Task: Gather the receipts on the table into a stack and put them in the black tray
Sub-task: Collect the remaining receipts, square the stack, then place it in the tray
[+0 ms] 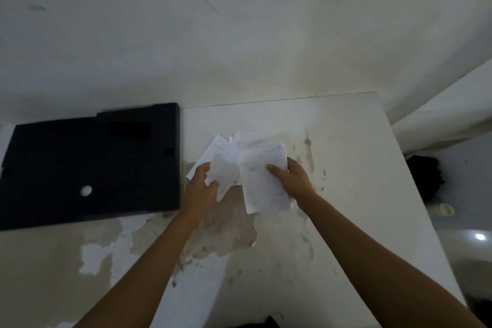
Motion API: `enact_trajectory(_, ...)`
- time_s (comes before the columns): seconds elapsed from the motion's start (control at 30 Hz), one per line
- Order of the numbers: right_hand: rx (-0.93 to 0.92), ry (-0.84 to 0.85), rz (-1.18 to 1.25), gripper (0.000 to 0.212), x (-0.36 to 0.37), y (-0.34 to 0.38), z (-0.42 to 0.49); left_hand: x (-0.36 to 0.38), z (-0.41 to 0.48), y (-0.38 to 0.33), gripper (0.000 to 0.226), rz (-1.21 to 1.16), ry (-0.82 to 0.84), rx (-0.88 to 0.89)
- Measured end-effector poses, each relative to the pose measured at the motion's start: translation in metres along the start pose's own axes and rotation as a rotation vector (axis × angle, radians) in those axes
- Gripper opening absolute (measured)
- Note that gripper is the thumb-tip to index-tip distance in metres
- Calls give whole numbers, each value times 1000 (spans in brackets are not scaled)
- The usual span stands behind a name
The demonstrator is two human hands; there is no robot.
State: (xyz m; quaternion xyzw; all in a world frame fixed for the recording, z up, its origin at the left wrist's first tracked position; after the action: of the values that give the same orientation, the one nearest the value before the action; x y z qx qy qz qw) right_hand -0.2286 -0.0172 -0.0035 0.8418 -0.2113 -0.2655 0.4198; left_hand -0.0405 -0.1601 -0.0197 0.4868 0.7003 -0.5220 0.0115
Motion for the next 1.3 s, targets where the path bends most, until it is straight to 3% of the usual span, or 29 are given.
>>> enact_trajectory(0.1,80,-49,-245,63,27,2,33,-11,30,8,54,115,138,17)
enact_trajectory(0.2,83,-107,-470,60,58,-5,43,-8,41,15,60,359,284,-3)
enact_trajectory(0.3,48,-186,-445,51,83,-9,43,-6,37,15,65,598,310,59)
enact_trajectory(0.43,136,-202,-272,45,93,-1,47,-8,45,21,72,508,340,77)
enact_trajectory(0.53,136,-159,-205,38,92,7,49,-18,49,15,49,308,279,102)
enact_trajectory(0.7,85,-169,-123,20,95,7,44,-33,62,20,59,267,151,6)
enact_trajectory(0.87,194,47,403,50,106,2,35,-34,68,22,39,122,132,-22)
enact_trajectory(0.93,221,110,514,47,107,2,32,-32,68,23,21,93,175,-48)
enact_trajectory(1.0,229,72,458,38,108,4,31,-30,66,24,12,63,223,-61)
enact_trajectory(1.1,243,-99,190,30,111,2,30,-26,62,25,23,82,292,-58)
enact_trajectory(1.2,210,-303,-150,31,112,-6,27,-21,58,25,21,92,358,-131)
enact_trajectory(1.3,192,-366,-234,39,113,-11,18,-17,51,22,15,81,437,-161)
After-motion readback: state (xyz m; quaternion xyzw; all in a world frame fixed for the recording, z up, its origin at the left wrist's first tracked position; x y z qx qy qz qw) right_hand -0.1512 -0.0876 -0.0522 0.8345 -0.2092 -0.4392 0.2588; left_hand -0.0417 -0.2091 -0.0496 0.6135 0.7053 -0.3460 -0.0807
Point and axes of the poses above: each hand's wrist, its own z-axis towards the middle knuckle, its own x-axis out of the palm, y = z × x, the point moved 2 cm from there along z, towards the middle knuckle, and after that the axes turned 5 degrees about z, right-handed, at the moved point
